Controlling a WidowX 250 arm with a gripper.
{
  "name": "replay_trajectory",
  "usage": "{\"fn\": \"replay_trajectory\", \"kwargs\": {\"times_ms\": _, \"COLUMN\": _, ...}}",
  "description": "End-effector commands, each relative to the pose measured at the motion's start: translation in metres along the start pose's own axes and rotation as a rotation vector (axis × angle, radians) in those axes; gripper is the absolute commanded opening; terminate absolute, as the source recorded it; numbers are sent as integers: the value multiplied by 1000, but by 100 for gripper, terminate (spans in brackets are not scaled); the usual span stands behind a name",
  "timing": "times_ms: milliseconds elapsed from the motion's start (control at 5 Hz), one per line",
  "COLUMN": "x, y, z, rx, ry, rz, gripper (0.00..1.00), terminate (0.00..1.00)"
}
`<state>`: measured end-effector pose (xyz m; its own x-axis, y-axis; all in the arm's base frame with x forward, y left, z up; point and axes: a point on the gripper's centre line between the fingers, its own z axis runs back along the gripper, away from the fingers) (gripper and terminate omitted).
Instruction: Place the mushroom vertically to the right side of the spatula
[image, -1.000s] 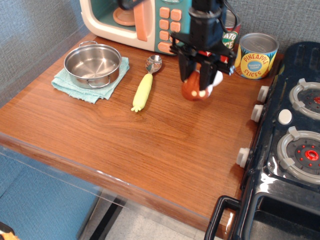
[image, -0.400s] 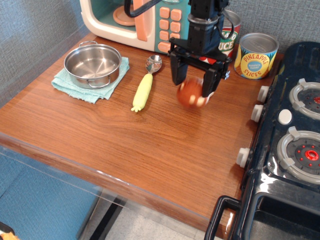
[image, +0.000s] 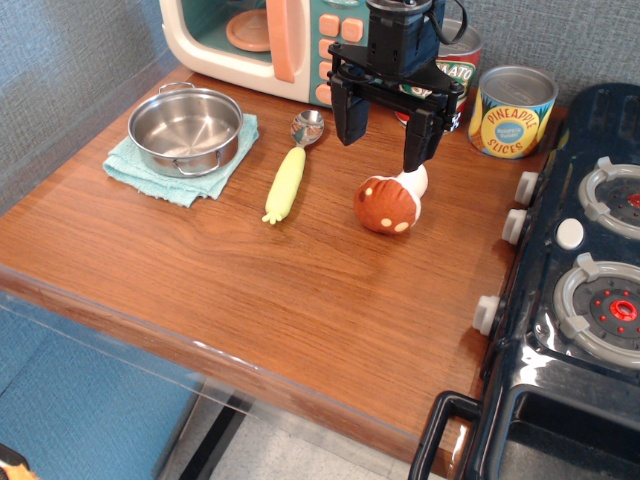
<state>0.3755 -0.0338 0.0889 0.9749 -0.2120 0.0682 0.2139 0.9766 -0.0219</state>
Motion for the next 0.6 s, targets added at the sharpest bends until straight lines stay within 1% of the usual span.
{"fn": "replay_trajectory", "kwargs": {"times_ms": 0, "x": -12, "y": 8, "z": 37, "rx": 14, "ry": -85, "rz": 13, "gripper": 100, "terminate": 0}}
{"fn": "replay_trajectory", "kwargs": {"times_ms": 200, "x": -12, "y": 8, "z": 37, "rx": 14, "ry": -85, "rz": 13, "gripper": 100, "terminate": 0}}
{"fn": "replay_trajectory", "kwargs": {"times_ms": 400, "x": -12, "y": 8, "z": 37, "rx": 14, "ry": -85, "rz": 13, "gripper": 100, "terminate": 100}}
